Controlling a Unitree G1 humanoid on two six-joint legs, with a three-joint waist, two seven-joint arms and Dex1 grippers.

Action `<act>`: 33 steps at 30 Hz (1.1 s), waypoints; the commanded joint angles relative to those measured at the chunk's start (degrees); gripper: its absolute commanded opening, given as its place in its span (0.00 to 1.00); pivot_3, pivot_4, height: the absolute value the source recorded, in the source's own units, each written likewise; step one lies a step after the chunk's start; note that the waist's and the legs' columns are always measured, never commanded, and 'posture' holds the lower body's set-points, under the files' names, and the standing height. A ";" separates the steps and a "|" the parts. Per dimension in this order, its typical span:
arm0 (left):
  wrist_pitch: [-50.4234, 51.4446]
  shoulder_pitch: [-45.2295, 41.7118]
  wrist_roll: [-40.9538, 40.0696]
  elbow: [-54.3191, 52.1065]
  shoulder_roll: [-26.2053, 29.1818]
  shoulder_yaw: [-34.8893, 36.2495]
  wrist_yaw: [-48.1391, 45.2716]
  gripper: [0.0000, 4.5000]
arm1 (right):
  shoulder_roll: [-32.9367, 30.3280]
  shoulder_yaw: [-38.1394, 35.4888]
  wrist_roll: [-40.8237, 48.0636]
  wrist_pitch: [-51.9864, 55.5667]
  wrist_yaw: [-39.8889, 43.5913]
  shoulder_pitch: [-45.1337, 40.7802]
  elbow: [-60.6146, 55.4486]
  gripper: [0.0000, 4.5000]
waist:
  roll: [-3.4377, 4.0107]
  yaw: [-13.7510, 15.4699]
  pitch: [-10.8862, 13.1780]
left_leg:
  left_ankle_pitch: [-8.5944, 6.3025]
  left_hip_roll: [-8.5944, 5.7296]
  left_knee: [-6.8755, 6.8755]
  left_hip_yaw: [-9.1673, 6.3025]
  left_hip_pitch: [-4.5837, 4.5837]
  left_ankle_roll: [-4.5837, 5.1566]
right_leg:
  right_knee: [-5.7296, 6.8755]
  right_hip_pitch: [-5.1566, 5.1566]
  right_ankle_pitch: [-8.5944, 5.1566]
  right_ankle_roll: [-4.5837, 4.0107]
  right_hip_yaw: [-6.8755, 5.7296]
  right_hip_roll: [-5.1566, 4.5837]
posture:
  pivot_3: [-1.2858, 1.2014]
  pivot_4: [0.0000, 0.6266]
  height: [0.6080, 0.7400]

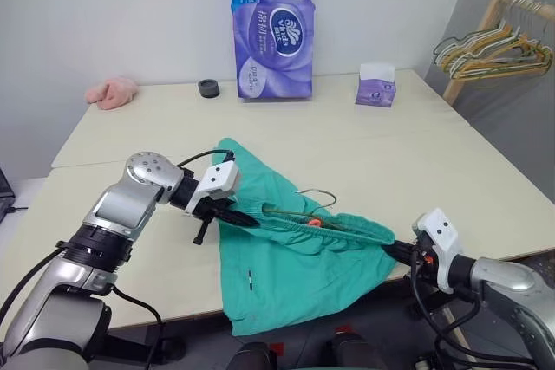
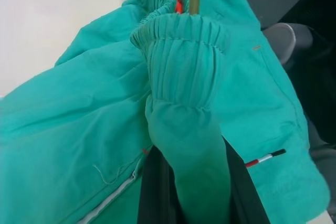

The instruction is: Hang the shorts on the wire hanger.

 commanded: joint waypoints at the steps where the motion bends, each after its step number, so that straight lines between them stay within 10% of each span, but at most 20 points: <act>1: -0.69 -0.92 1.07 -1.24 -0.97 1.84 2.32 0.00 | -4.90 -0.81 1.19 1.21 3.71 -7.42 -1.90 0.00 | 0.03 -0.06 0.02 | 0.00 0.01 0.00 -0.01 0.00 0.00 | 0.00 0.00 -0.02 0.03 -0.02 0.00 | 0.46 0.06 1.00; 17: 0.51 -0.36 5.23 -2.28 -8.18 1.02 11.48 0.00 | -10.83 17.43 -7.01 -1.52 13.19 -28.96 2.65 0.00 | 0.09 -0.83 0.09 | -0.02 0.02 0.00 -0.01 -0.08 0.02 | -0.04 -0.08 0.13 -0.20 -0.03 -0.05 | 0.46 0.08 1.00; 30: 2.01 1.43 6.09 -5.62 -8.56 0.58 12.27 0.00 | -17.88 4.91 -3.39 2.27 16.65 -18.35 -0.12 0.89 | 0.13 -0.98 0.11 | -0.02 0.03 0.00 -0.02 -0.10 0.01 | -0.03 -0.10 0.13 -0.21 -0.03 -0.08 | 0.45 0.07 1.00; 33: 2.09 1.08 6.21 -5.42 -8.80 0.56 12.28 0.00 | -17.32 3.62 -3.32 3.07 15.76 -15.68 0.47 0.89 | 0.13 -1.03 0.11 | -0.02 0.02 -0.01 -0.01 -0.09 0.01 | -0.03 -0.09 0.13 -0.20 -0.02 -0.09 | 0.45 0.07 1.00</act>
